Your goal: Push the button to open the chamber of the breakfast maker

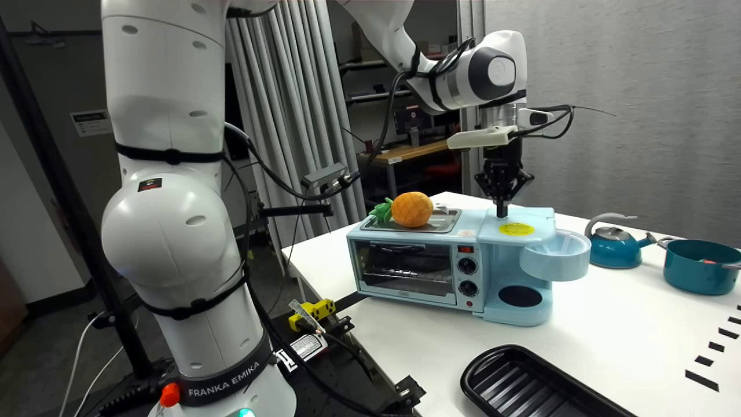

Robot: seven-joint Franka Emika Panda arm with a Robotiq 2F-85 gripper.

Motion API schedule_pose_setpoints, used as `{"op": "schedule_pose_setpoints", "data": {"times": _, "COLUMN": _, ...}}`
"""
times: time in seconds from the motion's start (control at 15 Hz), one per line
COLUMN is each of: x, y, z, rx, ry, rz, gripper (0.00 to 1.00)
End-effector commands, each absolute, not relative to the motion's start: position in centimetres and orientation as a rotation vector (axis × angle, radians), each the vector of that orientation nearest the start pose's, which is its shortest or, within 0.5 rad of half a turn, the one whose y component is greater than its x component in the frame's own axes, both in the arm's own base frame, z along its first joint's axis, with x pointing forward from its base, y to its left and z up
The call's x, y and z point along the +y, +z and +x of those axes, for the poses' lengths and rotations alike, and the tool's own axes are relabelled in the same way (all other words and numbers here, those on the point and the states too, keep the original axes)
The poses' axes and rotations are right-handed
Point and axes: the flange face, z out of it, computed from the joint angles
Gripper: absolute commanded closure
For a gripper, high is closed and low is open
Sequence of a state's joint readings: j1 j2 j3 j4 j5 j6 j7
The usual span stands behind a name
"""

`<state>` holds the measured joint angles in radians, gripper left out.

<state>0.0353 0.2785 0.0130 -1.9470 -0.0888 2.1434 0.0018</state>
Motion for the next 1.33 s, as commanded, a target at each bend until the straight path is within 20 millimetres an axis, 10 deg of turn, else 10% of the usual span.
{"op": "schedule_pose_setpoints", "data": {"times": 0.0, "x": 1.6, "y": 31.4, "z": 61.4, "rx": -0.149, "ry": 0.187, "rz": -3.201, "gripper": 1.00}}
{"op": "schedule_pose_setpoints", "data": {"times": 1.27, "x": 0.2, "y": 34.4, "z": 59.8, "rx": -0.245, "ry": 0.174, "rz": -3.217, "gripper": 1.00}}
